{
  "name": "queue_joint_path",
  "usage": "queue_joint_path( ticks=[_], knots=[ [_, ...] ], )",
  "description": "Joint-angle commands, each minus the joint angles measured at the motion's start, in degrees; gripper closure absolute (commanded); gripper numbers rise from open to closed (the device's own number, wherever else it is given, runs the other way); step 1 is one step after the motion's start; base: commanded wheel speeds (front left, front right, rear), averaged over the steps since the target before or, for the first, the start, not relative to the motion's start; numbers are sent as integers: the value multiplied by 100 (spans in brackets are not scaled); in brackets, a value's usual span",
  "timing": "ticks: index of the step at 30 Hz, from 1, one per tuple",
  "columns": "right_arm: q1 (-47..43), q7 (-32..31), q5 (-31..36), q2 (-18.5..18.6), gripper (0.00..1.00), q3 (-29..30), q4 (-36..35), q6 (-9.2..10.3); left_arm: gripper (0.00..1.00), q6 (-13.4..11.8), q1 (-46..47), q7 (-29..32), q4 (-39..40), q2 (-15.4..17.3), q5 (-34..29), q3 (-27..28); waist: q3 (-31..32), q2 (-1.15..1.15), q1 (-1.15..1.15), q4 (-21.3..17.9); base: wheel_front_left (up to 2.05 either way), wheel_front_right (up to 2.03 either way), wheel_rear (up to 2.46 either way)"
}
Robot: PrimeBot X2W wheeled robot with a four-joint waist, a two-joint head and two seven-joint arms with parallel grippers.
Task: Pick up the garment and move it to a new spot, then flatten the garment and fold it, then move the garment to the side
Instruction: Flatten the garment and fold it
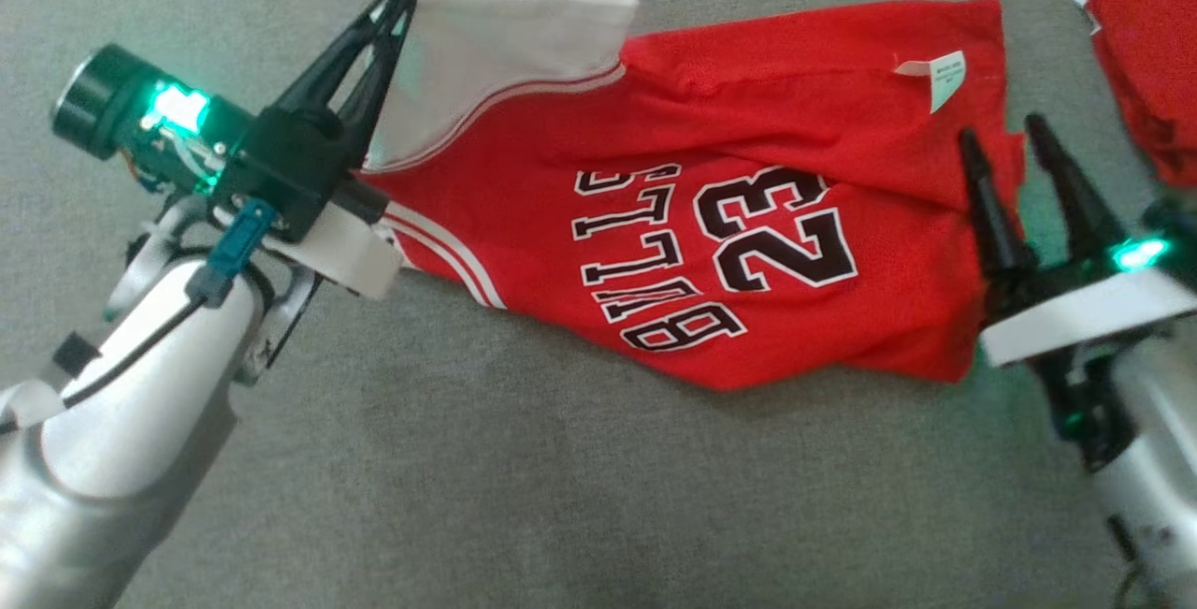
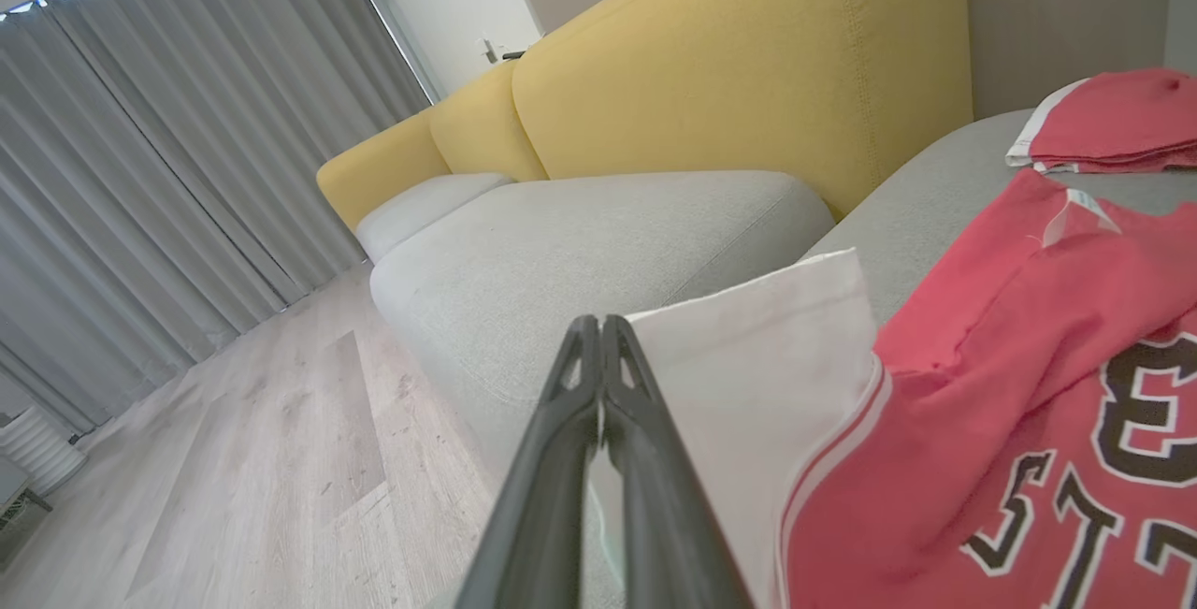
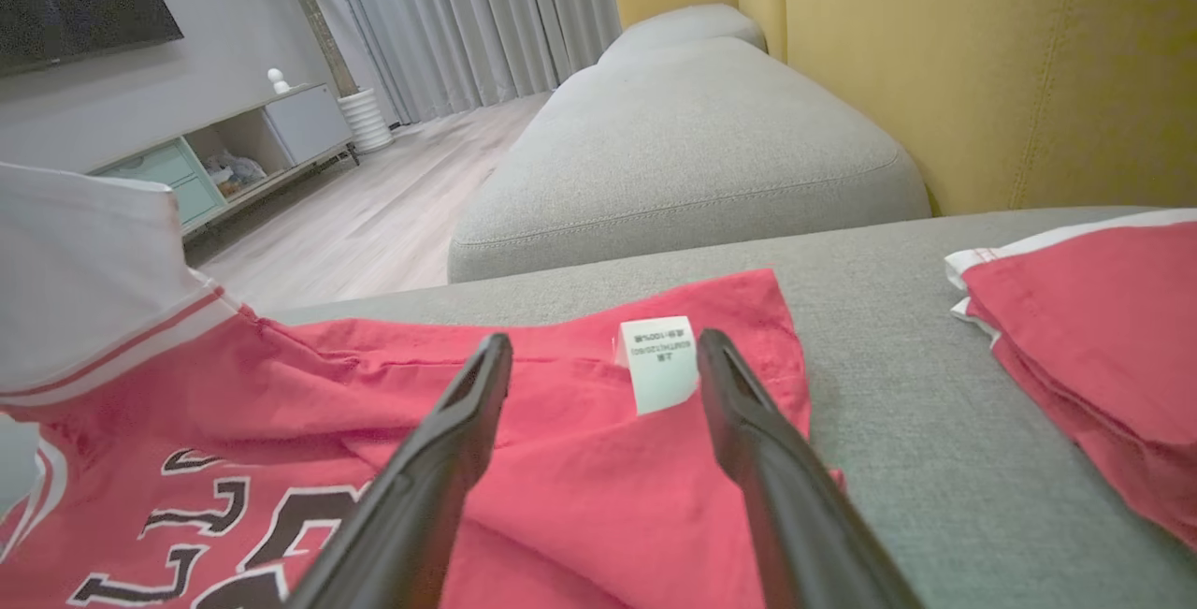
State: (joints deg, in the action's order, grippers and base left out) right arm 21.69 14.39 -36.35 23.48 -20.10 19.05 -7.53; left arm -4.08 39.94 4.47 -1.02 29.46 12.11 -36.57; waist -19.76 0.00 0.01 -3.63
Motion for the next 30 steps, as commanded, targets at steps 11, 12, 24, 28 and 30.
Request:
queue_joint_path(
  ticks=[11,12,24,28,30],
  knots=[
    [682,-672,-2675,1551,0,-1240,-400,4,100,-58,541,-129,150,213,3,366,-286,0,-1,213,0,0,0],
    [727,-710,-2816,1633,0,-1330,-419,4,100,-55,565,-130,153,214,5,367,-319,0,-1,231,0,0,0],
    [1323,-504,-3346,2198,0,-2022,237,4,100,-23,815,-161,72,175,-27,297,-547,0,-1,491,0,0,0],
    [1361,-440,-3555,2248,0,-2070,436,4,100,-23,833,-171,50,198,-19,298,-540,0,-1,532,0,0,0],
    [1326,-539,-3819,2299,0,-2164,512,4,100,-26,848,-181,41,218,-4,304,-544,0,-1,562,0,0,0]
  ],
)
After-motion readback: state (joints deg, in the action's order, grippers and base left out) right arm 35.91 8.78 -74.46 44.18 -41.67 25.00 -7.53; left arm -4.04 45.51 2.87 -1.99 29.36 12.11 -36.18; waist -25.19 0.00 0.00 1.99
